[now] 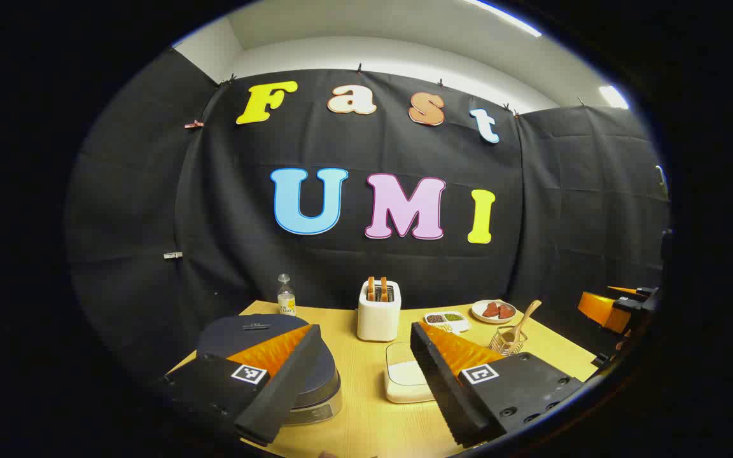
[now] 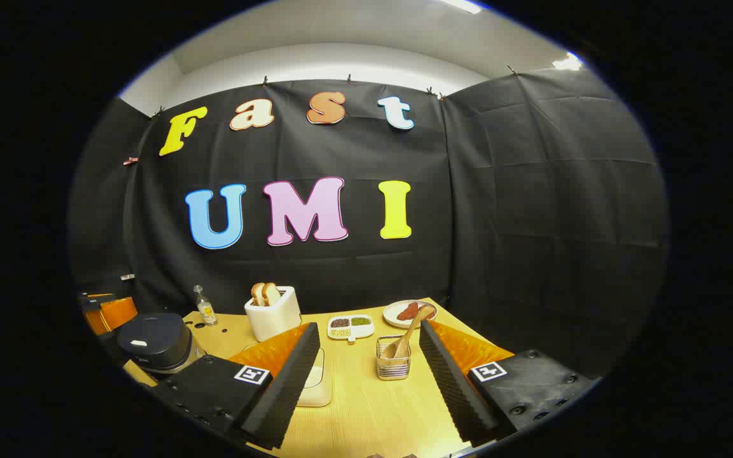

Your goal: Close the left gripper, press the button to open the rice cooker; take a wooden spoon from the chopstick holder with the right hand, scoop a spoonful of rice and pour it into the rice cooker, then put the wooden spoon back into the chopstick holder.

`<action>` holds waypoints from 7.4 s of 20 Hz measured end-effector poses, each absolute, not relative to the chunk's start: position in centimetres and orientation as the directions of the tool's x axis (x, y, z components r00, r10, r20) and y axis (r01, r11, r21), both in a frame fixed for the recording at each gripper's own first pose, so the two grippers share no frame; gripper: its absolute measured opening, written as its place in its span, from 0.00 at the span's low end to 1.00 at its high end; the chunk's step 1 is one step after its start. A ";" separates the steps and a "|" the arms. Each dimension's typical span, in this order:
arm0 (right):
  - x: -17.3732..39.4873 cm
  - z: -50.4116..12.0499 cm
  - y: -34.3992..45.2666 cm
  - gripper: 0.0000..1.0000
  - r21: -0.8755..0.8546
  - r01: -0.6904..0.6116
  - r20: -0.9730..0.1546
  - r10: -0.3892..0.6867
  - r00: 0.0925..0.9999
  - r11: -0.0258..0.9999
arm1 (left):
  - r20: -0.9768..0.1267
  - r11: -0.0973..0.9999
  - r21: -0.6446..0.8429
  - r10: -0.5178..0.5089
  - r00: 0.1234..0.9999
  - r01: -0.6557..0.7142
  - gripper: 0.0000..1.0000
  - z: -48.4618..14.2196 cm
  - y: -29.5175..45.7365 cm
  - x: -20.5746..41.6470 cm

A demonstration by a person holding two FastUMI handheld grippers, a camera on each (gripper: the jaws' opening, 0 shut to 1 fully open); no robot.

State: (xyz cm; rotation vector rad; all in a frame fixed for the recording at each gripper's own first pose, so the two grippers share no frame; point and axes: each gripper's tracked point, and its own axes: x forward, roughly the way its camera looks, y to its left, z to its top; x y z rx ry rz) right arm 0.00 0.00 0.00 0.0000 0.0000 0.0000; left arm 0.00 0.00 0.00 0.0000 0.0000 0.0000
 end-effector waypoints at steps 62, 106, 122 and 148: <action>1.1 -1.0 1.5 0.98 -0.046 -0.024 -0.043 0.022 0.999 0.999 | -0.457 0.935 -0.313 0.007 0.890 -0.168 0.07 -12.3 11.7 3.8; 29.0 -16.7 -11.4 0.95 0.329 0.131 -0.484 0.048 0.874 0.935 | -0.294 0.854 -0.162 0.436 0.851 -0.494 0.95 -3.2 -2.9 1.9; 29.6 -14.7 -10.1 0.19 0.496 0.208 -0.505 0.085 0.859 0.843 | -0.372 0.839 -0.166 0.434 0.820 -0.519 0.95 -6.9 -5.6 0.1; 22.1 -7.1 12.1 0.19 0.368 -0.132 -0.346 0.267 0.899 0.920 | -0.317 0.904 -0.252 0.259 0.912 -0.344 0.96 -8.6 7.4 -0.9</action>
